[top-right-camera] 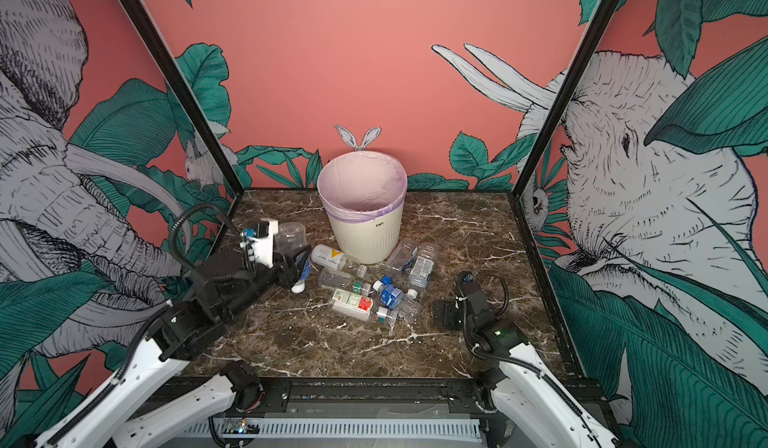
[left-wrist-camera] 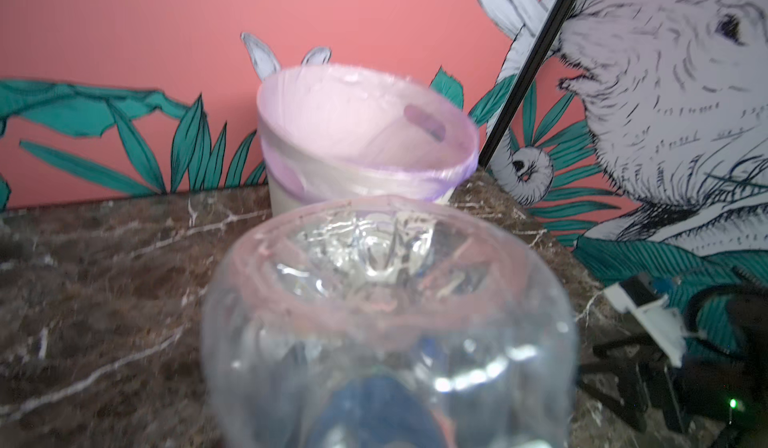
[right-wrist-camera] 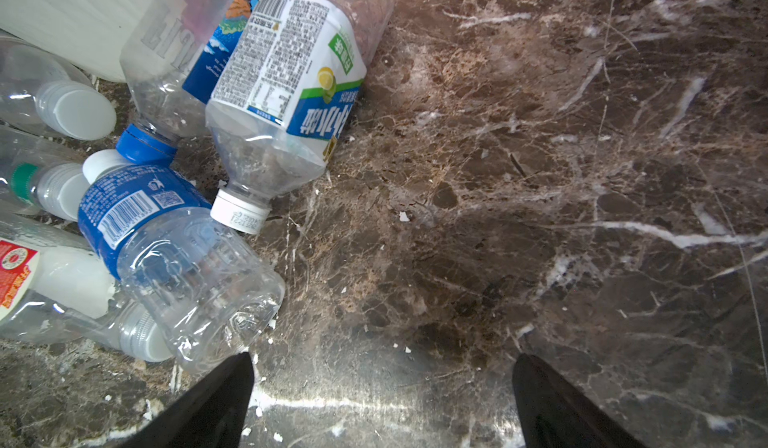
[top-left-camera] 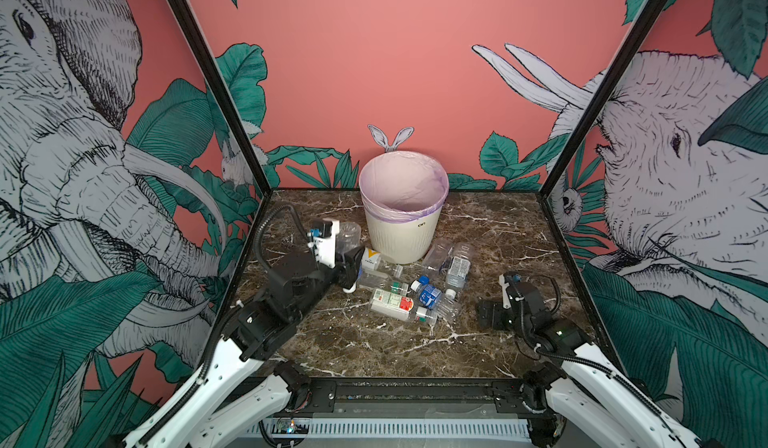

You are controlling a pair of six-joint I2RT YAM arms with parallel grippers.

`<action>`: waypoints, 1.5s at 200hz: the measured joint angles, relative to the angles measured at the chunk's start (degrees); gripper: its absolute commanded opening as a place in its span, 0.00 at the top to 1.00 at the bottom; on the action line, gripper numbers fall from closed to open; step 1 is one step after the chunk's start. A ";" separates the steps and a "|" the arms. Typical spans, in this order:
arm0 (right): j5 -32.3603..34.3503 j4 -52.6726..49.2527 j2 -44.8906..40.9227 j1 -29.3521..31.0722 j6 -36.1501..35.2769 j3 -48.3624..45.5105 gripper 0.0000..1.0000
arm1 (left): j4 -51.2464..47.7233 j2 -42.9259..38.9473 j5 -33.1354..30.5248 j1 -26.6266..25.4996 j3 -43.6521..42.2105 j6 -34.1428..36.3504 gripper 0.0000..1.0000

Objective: Throw the plastic bottles in the bin
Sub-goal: 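Lift the bottle with the left gripper and carry it over the bin, then open the left gripper above the bin to drop the bottle, then lower the left arm to the pile while the right gripper reaches toward the bottles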

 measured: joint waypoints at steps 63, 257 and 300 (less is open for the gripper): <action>-0.15 0.13 0.24 -0.15 0.02 0.00 0.01 | 6.88 45.59 9.70 7.85 48.94 9.11 0.01; -5.86 2.45 -0.90 -0.59 -1.49 -0.26 0.01 | 5.97 20.15 8.92 13.62 17.07 7.43 0.00; -7.43 2.84 0.22 0.24 -2.32 0.13 0.01 | 4.46 11.04 8.04 13.62 6.21 5.81 0.00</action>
